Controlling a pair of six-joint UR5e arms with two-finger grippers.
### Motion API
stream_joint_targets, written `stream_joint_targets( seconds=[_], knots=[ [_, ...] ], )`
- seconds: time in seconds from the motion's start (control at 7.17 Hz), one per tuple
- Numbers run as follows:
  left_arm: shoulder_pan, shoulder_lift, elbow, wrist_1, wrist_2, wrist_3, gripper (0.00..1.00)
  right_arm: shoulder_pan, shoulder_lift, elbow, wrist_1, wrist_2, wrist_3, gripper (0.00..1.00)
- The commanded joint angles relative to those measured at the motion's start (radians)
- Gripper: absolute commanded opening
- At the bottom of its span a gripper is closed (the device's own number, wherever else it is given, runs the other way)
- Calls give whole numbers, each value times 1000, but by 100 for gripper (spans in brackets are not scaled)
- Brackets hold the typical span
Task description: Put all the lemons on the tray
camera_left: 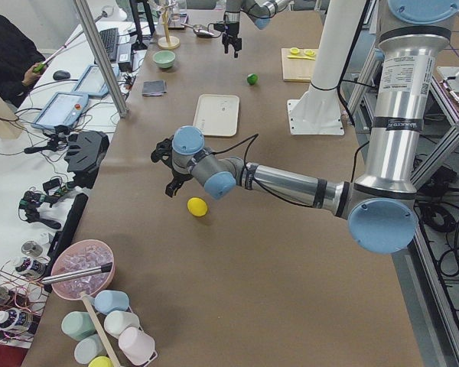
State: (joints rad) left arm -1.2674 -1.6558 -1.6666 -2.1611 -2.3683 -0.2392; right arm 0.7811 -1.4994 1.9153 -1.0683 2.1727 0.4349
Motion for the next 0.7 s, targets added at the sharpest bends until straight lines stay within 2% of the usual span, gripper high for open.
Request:
stream_joint_targets(
  seconds=[0.0, 0.14, 0.56],
  knots=[
    [2, -1, -1, 0, 0, 1, 98, -148, 1, 33, 13, -126, 51, 100],
    [2, -1, -1, 0, 0, 1, 98, -196, 1, 33, 13, -176, 57, 100],
    [0, -1, -1, 0, 0, 1, 98, -285, 2, 21, 11, -232, 140, 100]
  ],
)
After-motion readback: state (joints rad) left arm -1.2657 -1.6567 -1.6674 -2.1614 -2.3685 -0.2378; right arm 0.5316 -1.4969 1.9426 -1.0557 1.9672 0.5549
